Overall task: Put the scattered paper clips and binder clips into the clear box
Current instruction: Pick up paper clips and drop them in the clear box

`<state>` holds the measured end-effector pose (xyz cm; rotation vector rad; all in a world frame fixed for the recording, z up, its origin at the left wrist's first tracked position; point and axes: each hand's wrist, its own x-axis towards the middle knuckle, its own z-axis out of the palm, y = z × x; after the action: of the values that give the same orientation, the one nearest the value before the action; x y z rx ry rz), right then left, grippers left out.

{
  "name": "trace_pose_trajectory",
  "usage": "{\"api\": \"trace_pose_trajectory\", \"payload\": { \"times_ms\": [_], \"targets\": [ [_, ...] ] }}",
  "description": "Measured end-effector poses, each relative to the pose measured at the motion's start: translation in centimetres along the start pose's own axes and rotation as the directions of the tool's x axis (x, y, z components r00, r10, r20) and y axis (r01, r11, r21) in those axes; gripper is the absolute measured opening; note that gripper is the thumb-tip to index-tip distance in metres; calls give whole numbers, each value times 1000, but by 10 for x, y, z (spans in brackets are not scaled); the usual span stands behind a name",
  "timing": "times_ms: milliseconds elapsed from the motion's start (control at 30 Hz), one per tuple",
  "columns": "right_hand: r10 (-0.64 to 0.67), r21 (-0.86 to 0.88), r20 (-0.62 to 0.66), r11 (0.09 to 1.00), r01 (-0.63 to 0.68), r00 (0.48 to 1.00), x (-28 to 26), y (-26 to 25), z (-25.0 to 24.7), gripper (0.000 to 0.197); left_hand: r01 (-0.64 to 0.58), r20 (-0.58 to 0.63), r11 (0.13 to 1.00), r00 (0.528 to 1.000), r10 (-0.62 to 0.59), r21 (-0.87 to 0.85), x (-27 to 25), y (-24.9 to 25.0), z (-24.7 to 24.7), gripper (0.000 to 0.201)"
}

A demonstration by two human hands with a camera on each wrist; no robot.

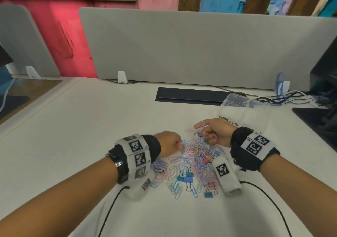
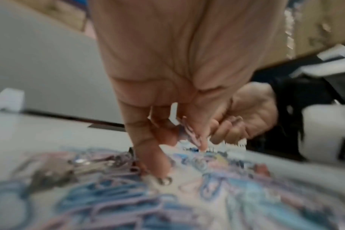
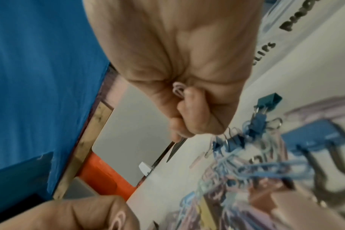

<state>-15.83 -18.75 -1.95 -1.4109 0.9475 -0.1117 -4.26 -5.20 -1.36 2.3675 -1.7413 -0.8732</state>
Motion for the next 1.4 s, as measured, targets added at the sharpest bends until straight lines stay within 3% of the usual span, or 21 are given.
{"api": "trace_pose_trajectory", "payload": {
  "times_ms": [67, 167, 233, 300, 467, 600, 733, 833, 900, 967, 1033, 1100, 1167, 1267, 1400],
  "targets": [
    [2, 80, -22, 997, 0, 1000, 0, -4, -10, 28, 51, -35, 935, 997, -68, -351, 4, -3, -5, 28],
    [-12, 213, -85, 976, 30, 996, 1, -13, -31, 23, 135, 7, 633, 980, -201, -762, 7, -1, -14, 21],
    [-29, 284, -152, 956, 71, 988, 5, -20, -47, 32, 129, 53, 364, 976, -211, -922, 7, 1, -17, 23],
    [-60, 296, -255, 945, 137, 965, 8, -30, -60, 37, 103, 50, 278, 980, -193, -955, 11, 0, -18, 31],
    [-86, 121, -471, 979, 161, 878, 21, -44, -81, 18, 132, 67, 381, 982, -179, -915, 15, -2, -13, 37],
    [-91, -59, -520, 996, 71, 849, 44, -47, -101, 41, 156, 78, 447, 979, -188, -881, 17, -6, -11, 41],
    [-140, -292, -499, 956, -14, 856, 44, -48, -98, 42, 179, 72, 674, 980, -184, -717, 17, -6, -10, 33],
    [-229, -461, -465, 887, -14, 855, 39, -48, -91, 39, 106, -8, 890, 993, -122, -443, 20, -2, -10, 34],
    [-331, -536, -451, 843, 45, 829, 29, -44, -80, 35, 57, -37, 967, 997, -68, -249, 20, 2, -9, 40],
    [-438, -614, -350, 774, 151, 828, 16, -33, -65, 29, 28, -17, 993, 999, -30, -113, 19, 4, -8, 44],
    [-462, -697, -138, 674, 246, 876, 0, -23, -48, 26, 2, 16, 1000, 1000, -2, -24, 19, 6, -7, 42],
    [-366, -727, 78, 615, 304, 927, -14, -14, -31, 25, -13, 65, 1000, 998, 12, 10, 19, 6, -5, 43],
    [-260, -741, 207, 588, 325, 943, -22, -6, -15, 26, -27, 113, 997, 993, 19, 69, 20, 6, -3, 62],
    [-204, -815, 260, 478, 328, 944, -23, 3, 0, 41, -44, 142, 983, 990, 19, 178, 21, 7, 0, 72],
    [-196, -885, 277, 330, 329, 941, -17, 7, 9, 56, -84, 126, 961, 991, 52, 264, 20, 14, 4, 54]
  ]
}}
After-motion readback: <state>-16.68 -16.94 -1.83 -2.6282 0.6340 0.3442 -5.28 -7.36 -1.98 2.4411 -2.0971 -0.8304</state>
